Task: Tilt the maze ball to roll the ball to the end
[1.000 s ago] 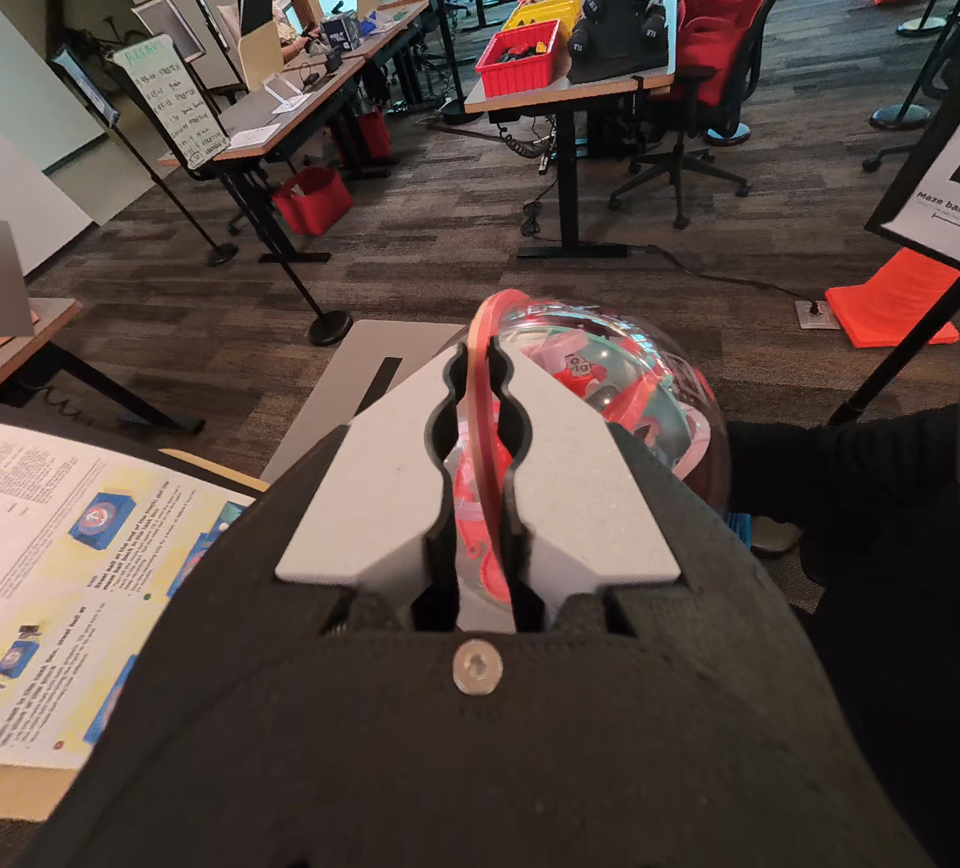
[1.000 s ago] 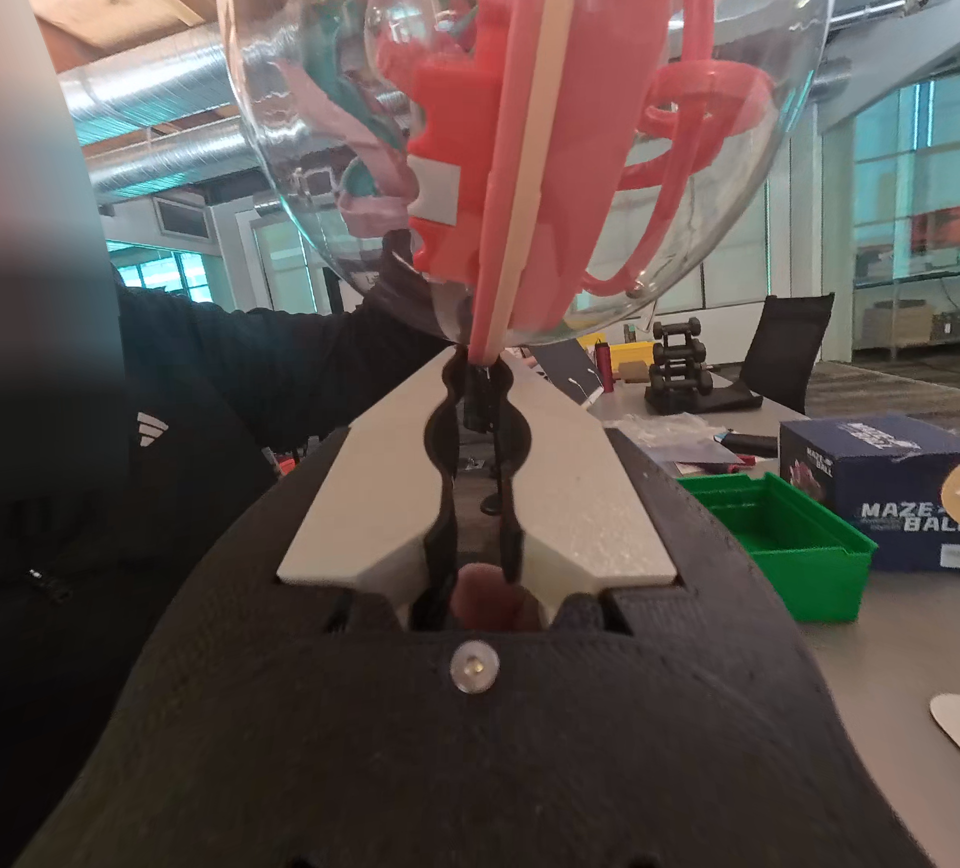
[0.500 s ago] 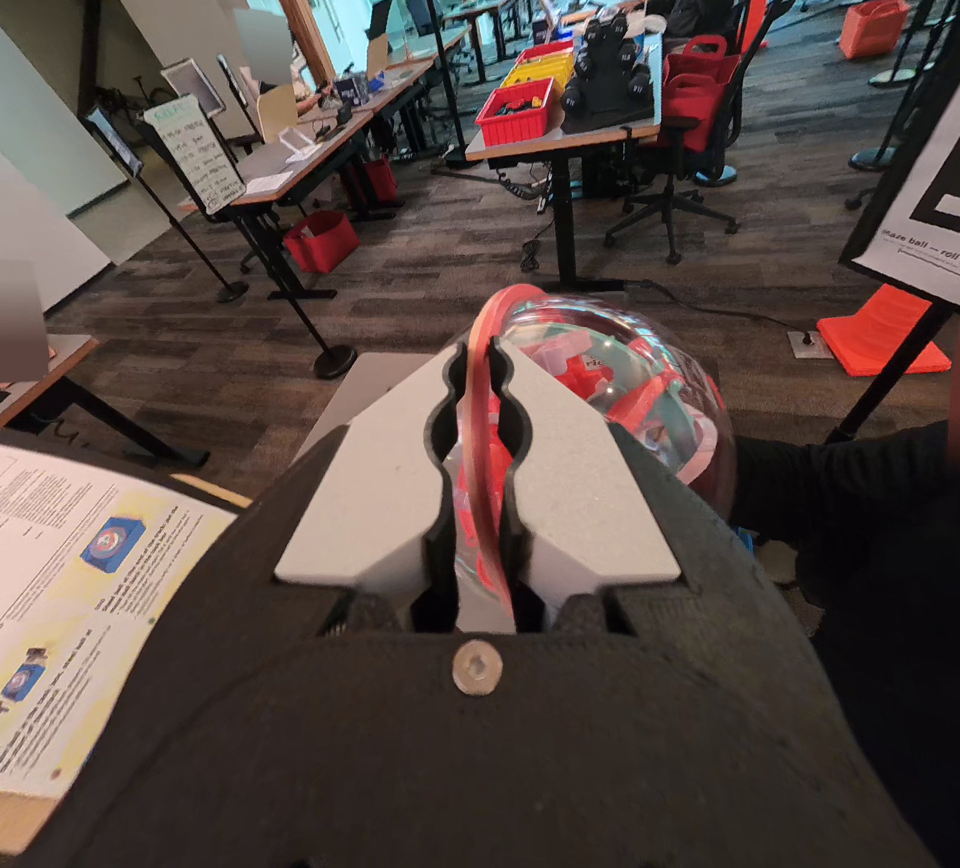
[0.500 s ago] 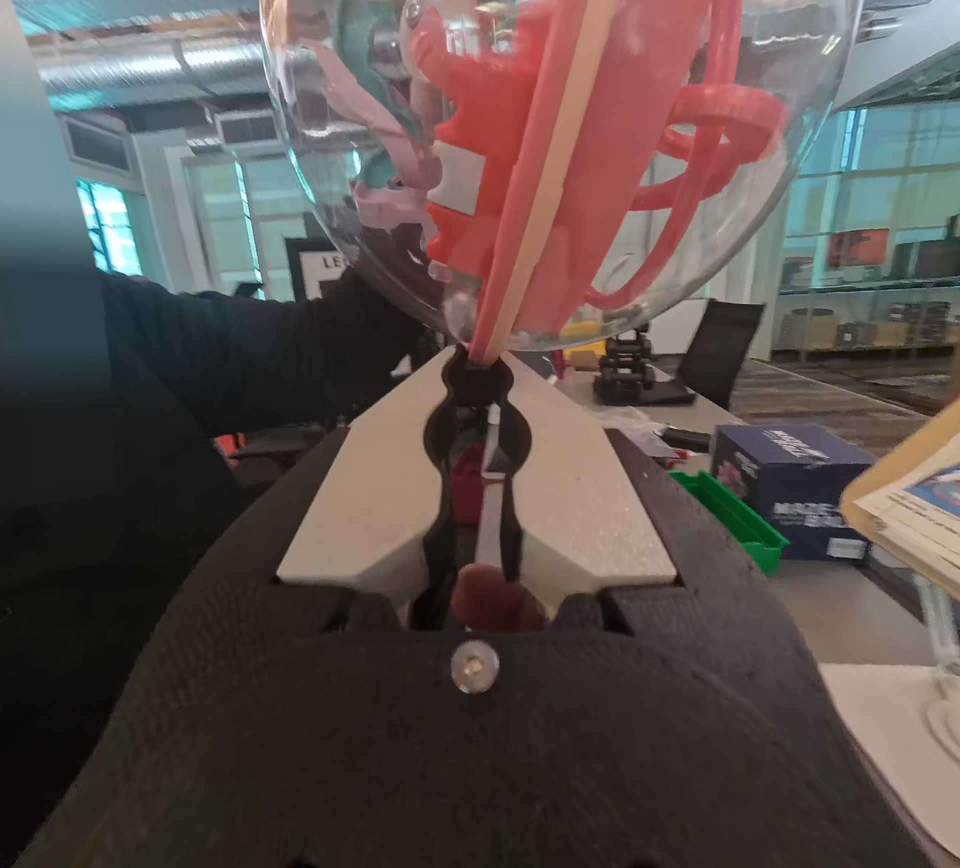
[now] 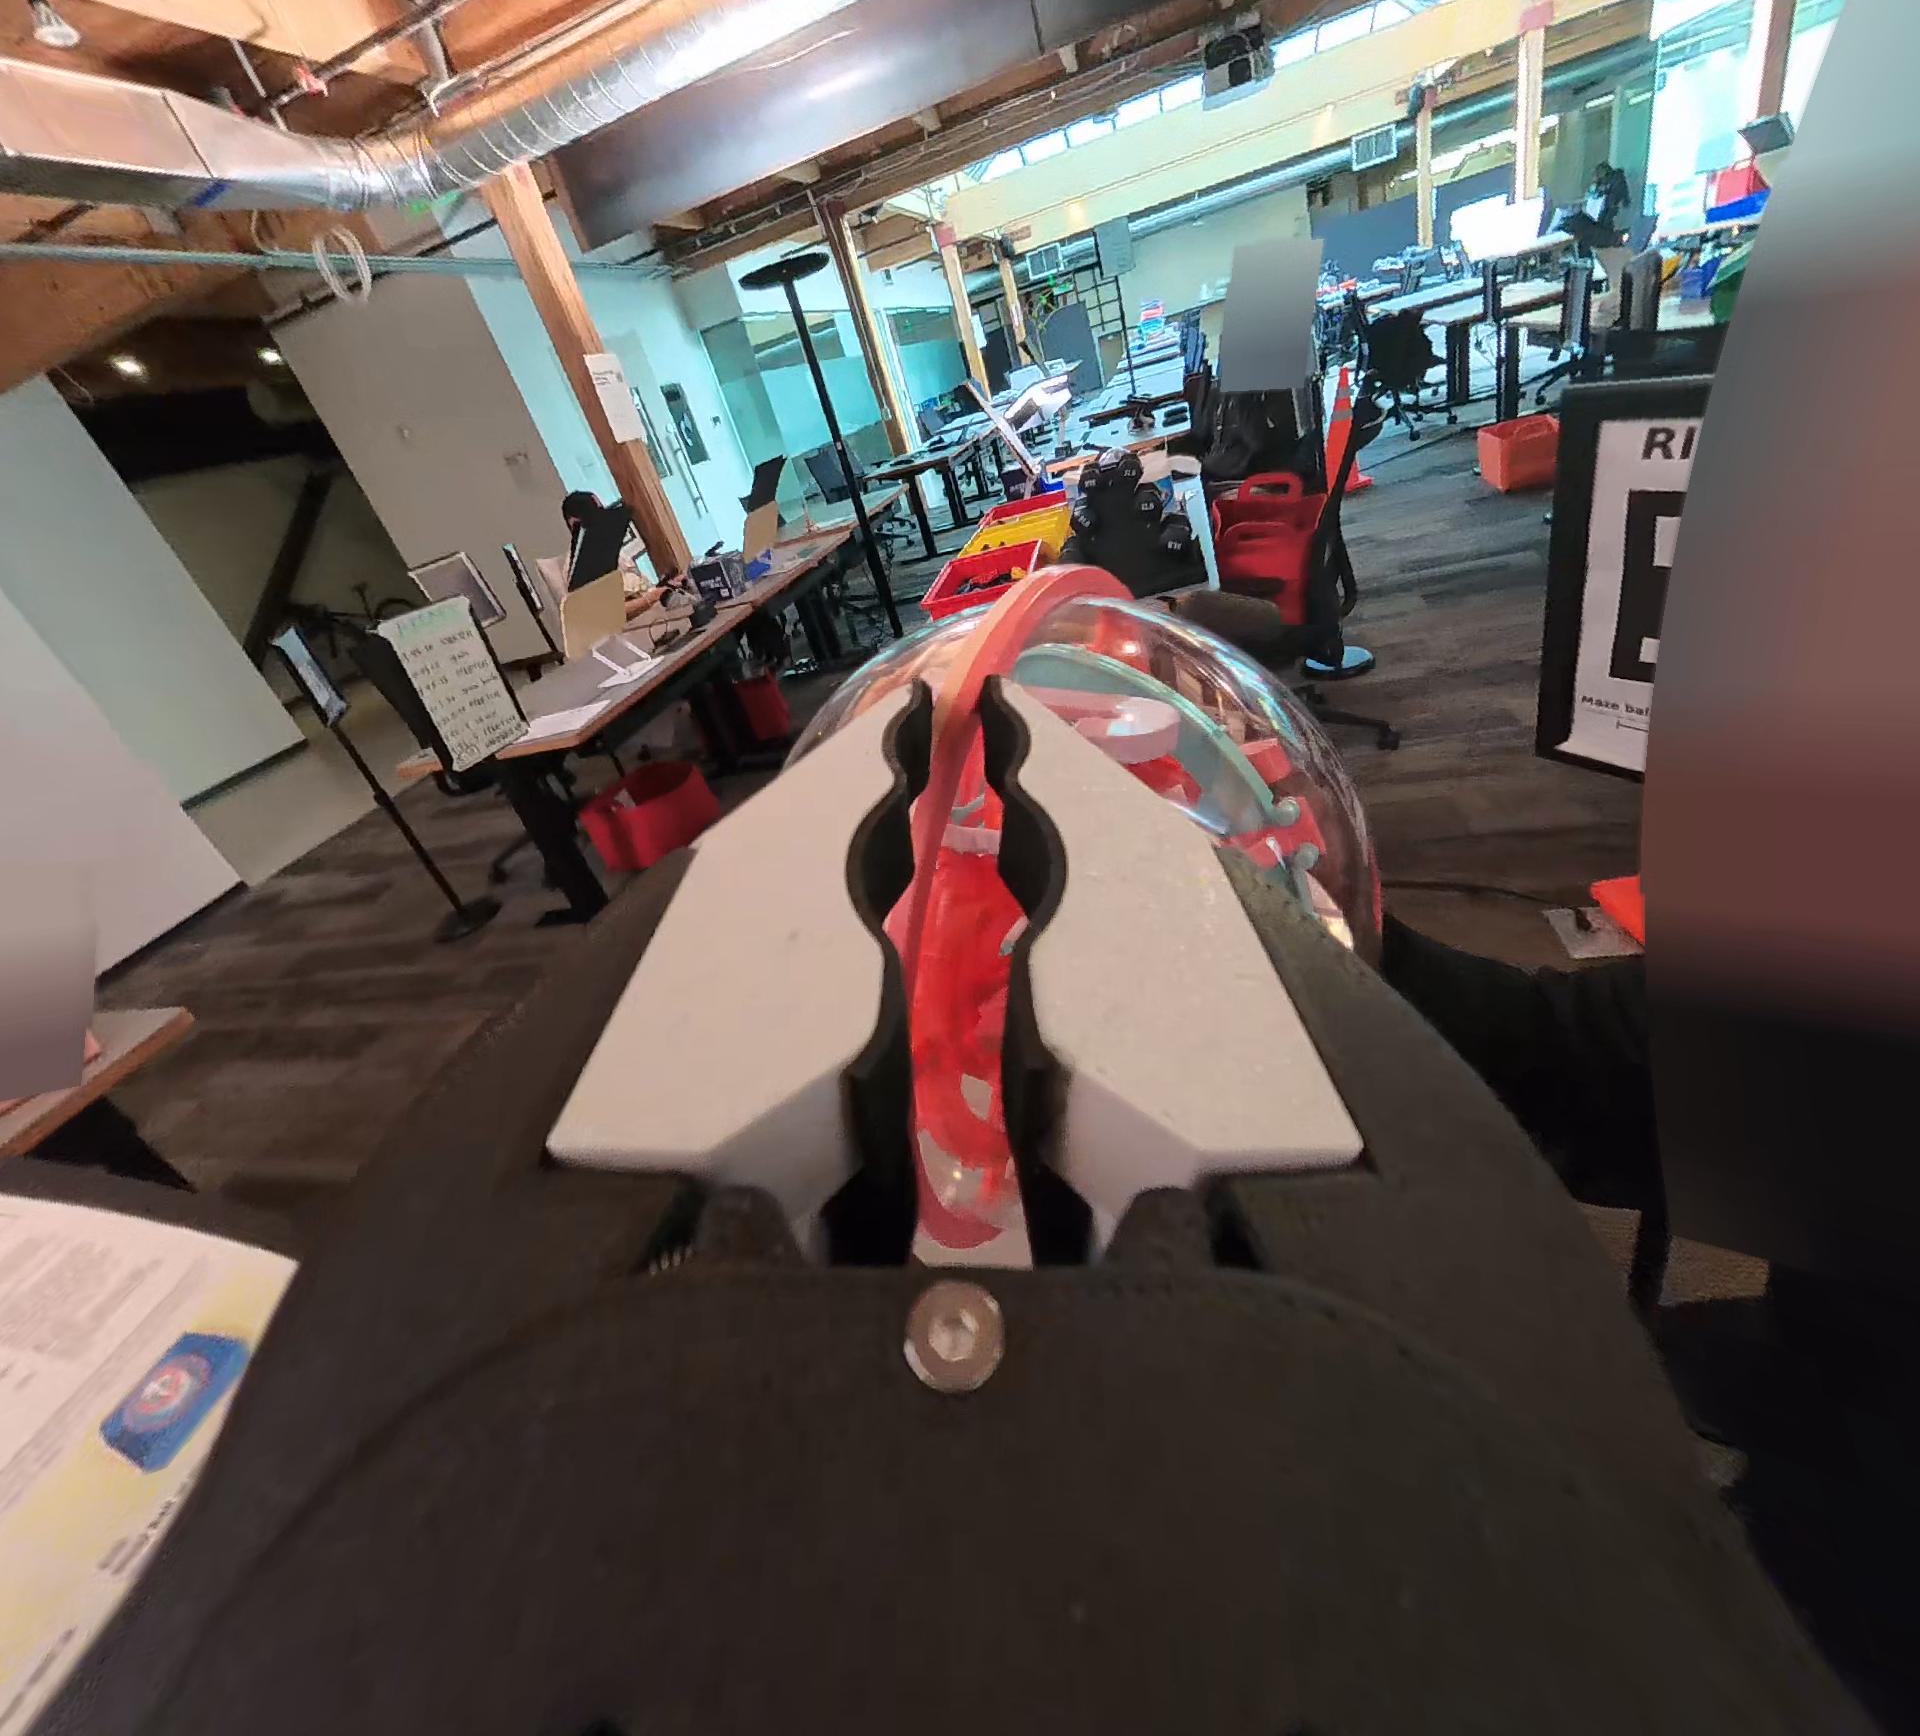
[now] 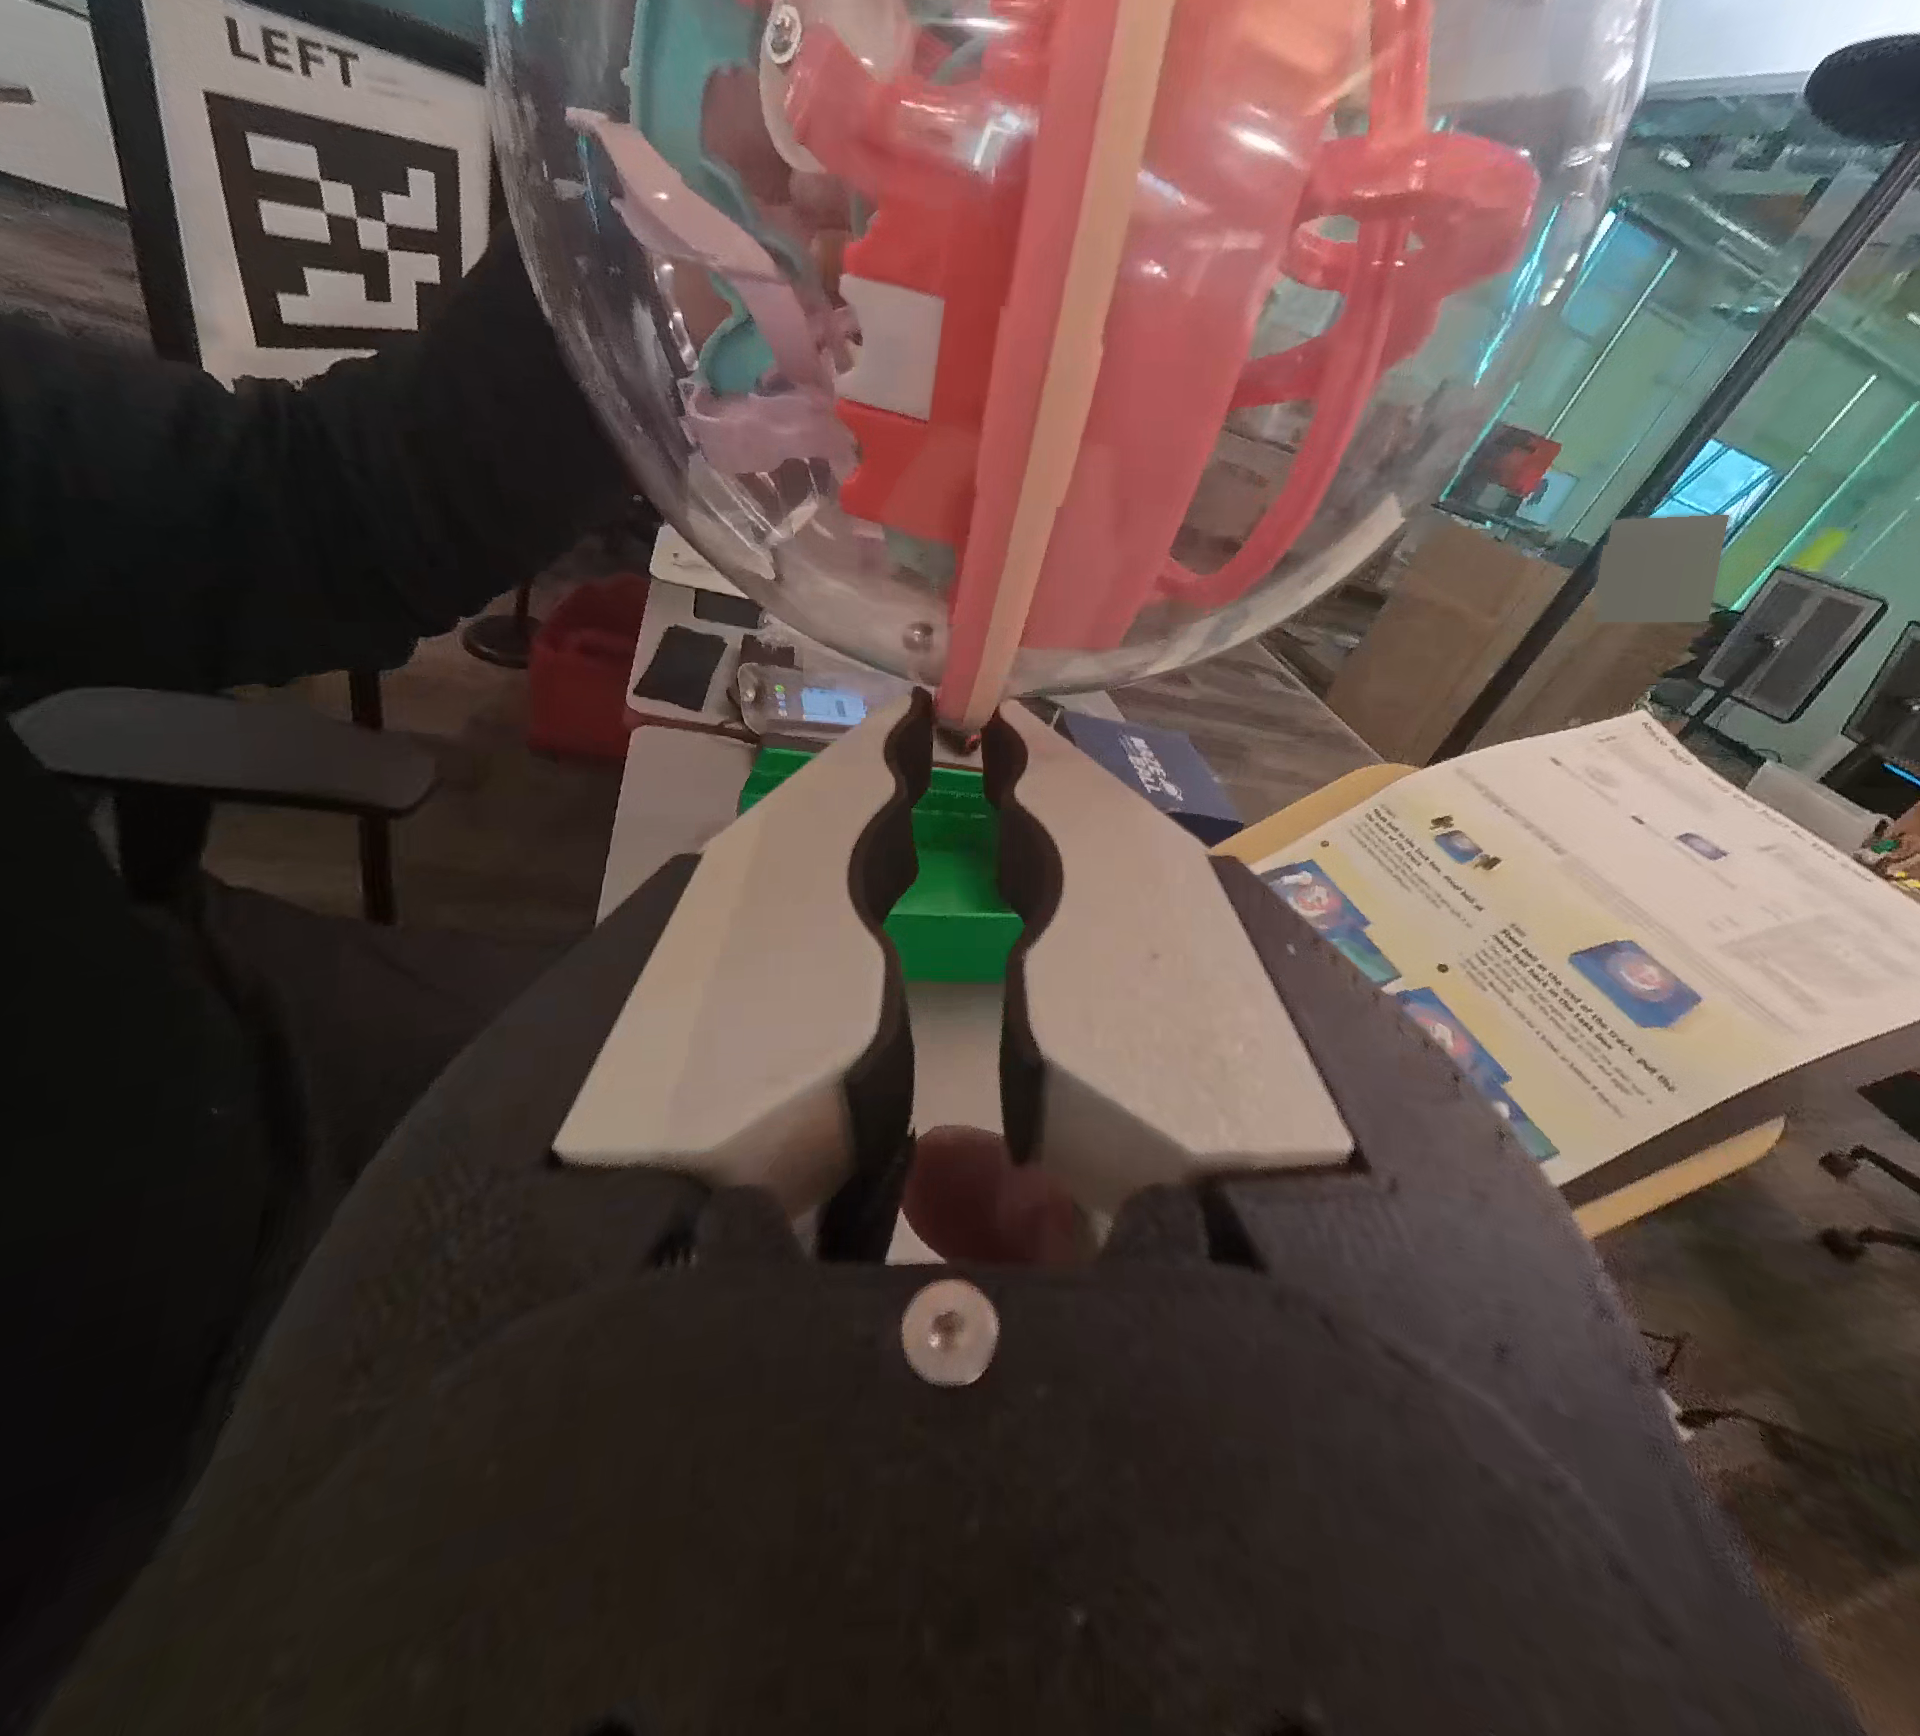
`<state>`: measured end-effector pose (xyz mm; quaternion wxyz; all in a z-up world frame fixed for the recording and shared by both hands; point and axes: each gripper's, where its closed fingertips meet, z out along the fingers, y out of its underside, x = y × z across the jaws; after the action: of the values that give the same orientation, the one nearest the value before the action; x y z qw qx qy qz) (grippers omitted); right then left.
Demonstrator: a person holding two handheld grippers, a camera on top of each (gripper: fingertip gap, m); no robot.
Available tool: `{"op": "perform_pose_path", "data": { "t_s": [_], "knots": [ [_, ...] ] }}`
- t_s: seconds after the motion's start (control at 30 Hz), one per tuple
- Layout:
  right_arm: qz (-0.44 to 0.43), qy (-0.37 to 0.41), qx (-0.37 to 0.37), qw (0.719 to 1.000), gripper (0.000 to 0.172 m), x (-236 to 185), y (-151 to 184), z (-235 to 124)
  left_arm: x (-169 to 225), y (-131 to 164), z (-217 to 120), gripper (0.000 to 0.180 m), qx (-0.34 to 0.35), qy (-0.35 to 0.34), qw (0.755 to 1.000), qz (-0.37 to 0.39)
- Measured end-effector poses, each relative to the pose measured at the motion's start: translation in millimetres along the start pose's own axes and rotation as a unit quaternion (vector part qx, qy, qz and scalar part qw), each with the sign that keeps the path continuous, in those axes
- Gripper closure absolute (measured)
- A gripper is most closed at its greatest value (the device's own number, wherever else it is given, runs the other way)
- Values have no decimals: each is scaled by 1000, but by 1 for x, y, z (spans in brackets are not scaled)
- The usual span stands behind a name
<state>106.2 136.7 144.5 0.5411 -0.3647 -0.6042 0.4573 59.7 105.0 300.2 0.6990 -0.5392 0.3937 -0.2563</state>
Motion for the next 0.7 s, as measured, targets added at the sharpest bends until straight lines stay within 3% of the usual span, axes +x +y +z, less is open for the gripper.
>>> {"op": "perform_pose_path", "data": {
  "t_s": [0.3,0.7],
  "knots": [
    [-14,-4,104,994,165,3,-24,0,27,-33,28,172,-62,-19,993,99],
    [4,-48,233,971,165,7,-51,-13,57,-59,79,172,-162,-52,958,230]
  ]
}}
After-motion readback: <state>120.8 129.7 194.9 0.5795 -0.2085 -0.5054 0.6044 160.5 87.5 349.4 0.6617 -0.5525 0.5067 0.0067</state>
